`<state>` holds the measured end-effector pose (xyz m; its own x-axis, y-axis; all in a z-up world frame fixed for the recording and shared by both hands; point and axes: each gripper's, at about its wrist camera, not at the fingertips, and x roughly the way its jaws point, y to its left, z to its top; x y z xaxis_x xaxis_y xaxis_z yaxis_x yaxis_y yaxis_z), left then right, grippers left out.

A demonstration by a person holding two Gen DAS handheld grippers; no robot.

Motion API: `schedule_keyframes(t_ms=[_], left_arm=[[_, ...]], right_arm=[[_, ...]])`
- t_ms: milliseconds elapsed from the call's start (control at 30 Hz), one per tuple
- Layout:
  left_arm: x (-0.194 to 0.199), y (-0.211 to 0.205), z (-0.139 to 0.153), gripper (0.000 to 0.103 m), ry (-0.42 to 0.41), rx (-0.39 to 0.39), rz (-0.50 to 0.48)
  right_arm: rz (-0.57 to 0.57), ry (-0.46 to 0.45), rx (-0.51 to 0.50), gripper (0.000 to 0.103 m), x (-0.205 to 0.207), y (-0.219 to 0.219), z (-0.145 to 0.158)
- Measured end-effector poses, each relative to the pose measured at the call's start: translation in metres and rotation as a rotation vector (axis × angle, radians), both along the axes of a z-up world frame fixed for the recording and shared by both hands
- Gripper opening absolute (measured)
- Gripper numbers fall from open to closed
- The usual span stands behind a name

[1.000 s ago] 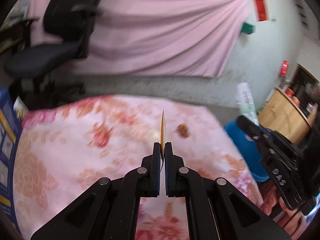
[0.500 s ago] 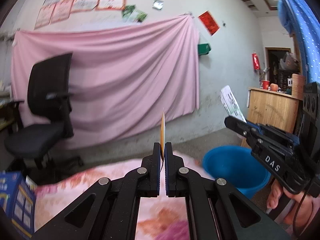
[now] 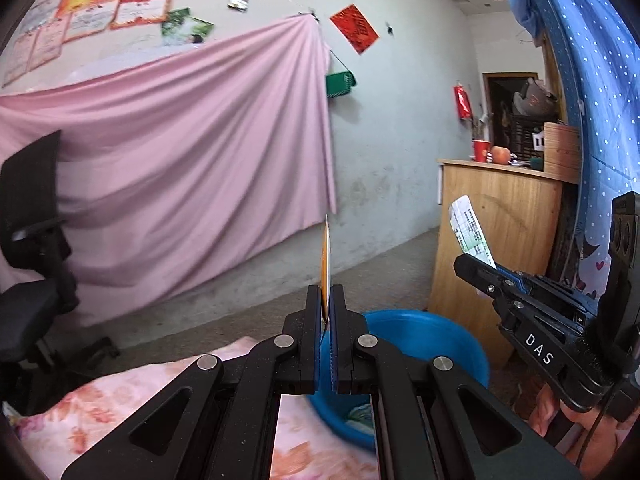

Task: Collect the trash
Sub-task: 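Carry both held items over the blue bucket, then open both tools to drop the tube and strip into the bucket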

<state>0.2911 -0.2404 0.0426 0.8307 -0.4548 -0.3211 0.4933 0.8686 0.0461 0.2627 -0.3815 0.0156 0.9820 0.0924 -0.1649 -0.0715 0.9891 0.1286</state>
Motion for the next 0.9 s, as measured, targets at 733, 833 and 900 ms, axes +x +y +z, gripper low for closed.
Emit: schedule_keyframes(t_ms=[733, 833, 900], left_arm=[[0.088, -0.039, -0.051, 0.004, 0.517, -0.050, 0.018], [0.087, -0.036, -0.048, 0.018, 0.518, -0.052, 0.034], [0.087, -0.033, -0.050, 0.030, 0.514, -0.062, 0.041]], right_arm=[[-0.057, 0.342, 0.120, 0.033, 0.052, -0.048, -0.050], [-0.060, 0.348, 0.126, 0.037, 0.054, -0.049, -0.051], [-0.059, 0.347, 0.130, 0.041, 0.055, -0.050, -0.051]])
